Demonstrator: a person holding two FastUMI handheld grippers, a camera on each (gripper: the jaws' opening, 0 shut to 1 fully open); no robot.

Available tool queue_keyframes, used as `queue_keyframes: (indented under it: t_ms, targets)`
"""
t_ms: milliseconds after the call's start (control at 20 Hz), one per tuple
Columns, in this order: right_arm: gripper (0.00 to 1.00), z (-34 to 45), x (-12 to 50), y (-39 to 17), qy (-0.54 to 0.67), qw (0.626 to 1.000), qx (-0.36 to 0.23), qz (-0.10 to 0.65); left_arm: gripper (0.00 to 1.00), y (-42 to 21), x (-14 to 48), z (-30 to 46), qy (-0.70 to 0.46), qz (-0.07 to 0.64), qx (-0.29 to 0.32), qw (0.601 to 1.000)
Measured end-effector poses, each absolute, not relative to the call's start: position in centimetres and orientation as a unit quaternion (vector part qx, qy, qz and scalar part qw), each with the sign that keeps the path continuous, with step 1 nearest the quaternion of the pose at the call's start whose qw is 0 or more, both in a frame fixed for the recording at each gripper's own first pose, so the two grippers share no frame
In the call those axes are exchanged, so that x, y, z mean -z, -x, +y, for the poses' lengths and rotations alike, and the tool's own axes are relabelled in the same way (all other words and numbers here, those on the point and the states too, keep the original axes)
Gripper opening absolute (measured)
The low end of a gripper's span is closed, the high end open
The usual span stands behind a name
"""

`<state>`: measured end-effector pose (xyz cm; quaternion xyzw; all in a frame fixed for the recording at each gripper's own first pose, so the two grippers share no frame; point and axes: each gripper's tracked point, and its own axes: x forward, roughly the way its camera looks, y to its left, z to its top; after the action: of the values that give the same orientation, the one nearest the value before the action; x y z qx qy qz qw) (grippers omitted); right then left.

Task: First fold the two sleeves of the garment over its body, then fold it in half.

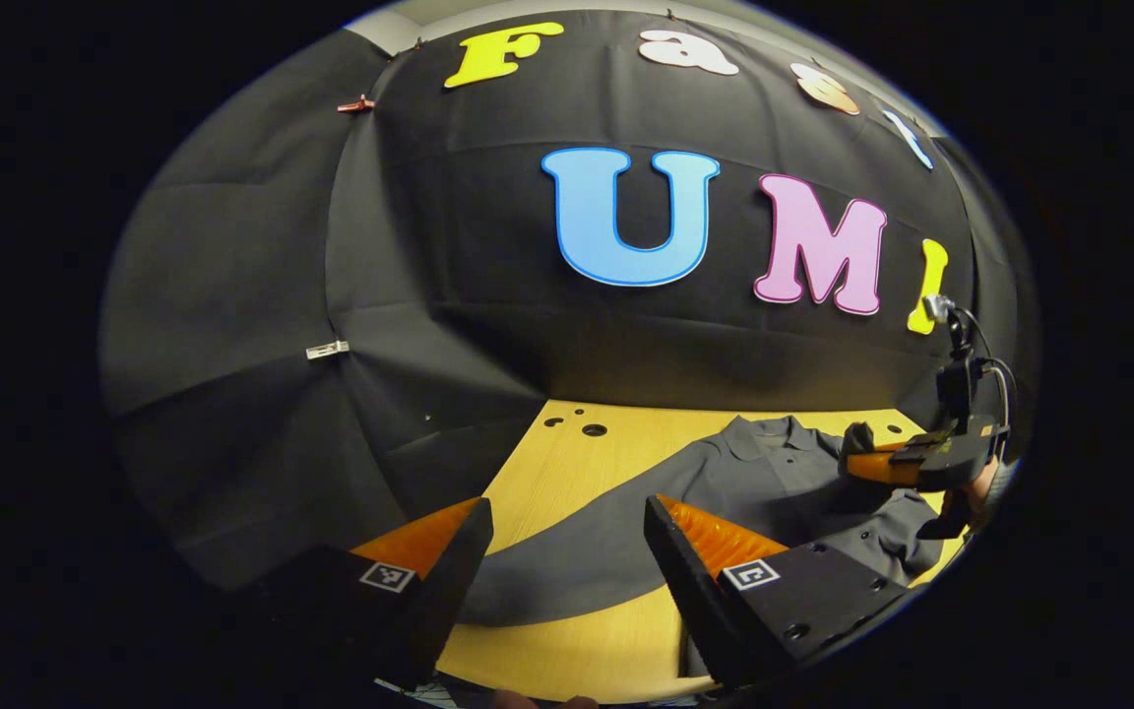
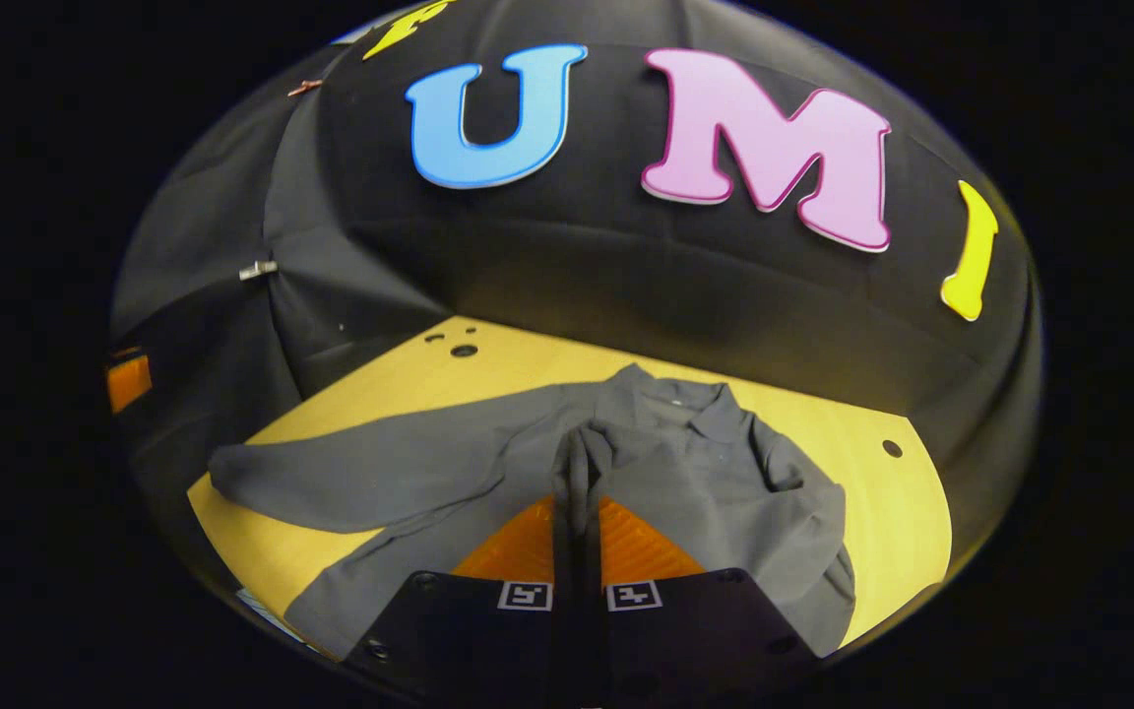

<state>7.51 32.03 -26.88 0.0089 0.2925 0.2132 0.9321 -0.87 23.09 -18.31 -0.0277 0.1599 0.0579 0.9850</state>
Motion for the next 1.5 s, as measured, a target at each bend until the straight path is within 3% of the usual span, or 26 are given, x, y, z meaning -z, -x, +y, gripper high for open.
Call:
queue_keyframes:
  t_ms: [550,600,650,750,800,850,900,1000,1050,1100,1150,1200,1500]
  targets:
    - [0.10,38.5,37.2,-5.3,0.004,0.881,-0.220,0.419,0.98,0.7,22.0,27.0,0.017,0.193,-0.069,0.979]
    - [0.12,38.8,37.5,-5.1,0.003,0.878,-0.220,0.425,0.98,0.9,22.4,27.4,0.016,0.197,-0.073,0.978]
    - [0.22,39.2,37.5,-4.9,-0.002,0.876,-0.221,0.429,0.98,1.3,22.9,27.7,0.017,0.201,-0.076,0.977]
    - [0.17,40.4,36.9,-4.1,-0.017,0.870,-0.231,0.435,0.98,1.6,23.9,28.1,0.016,0.209,-0.080,0.975]
    - [0.31,40.7,36.9,-4.0,-0.020,0.869,-0.235,0.435,0.98,1.6,24.3,28.3,0.014,0.213,-0.082,0.974]
    - [0.25,40.7,36.7,-3.9,-0.019,0.868,-0.237,0.435,0.99,1.8,24.8,28.6,0.012,0.216,-0.083,0.973]
    - [0.28,40.9,36.6,-3.6,-0.020,0.867,-0.240,0.436,0.98,1.9,25.2,28.7,0.011,0.218,-0.084,0.972]
    - [0.48,41.6,35.8,-3.0,-0.032,0.864,-0.251,0.435,0.98,2.1,26.0,29.1,0.009,0.222,-0.088,0.971]
    - [0.42,41.8,35.3,-2.6,-0.040,0.862,-0.257,0.435,0.98,2.2,26.5,29.4,0.007,0.225,-0.092,0.970]
    - [0.63,41.9,34.7,-2.3,-0.048,0.860,-0.263,0.434,0.98,2.3,27.1,29.7,0.007,0.230,-0.095,0.968]
    - [0.53,41.8,34.2,-2.0,-0.053,0.860,-0.265,0.434,0.98,2.3,27.9,29.9,0.008,0.236,-0.099,0.967]
    - [0.64,41.6,33.5,-1.7,-0.057,0.860,-0.267,0.432,0.99,2.4,28.7,30.2,0.009,0.244,-0.103,0.964]
    - [0.64,39.0,30.1,-0.1,-0.077,0.867,-0.270,0.411,0.98,2.2,34.0,32.3,0.024,0.302,-0.139,0.943]
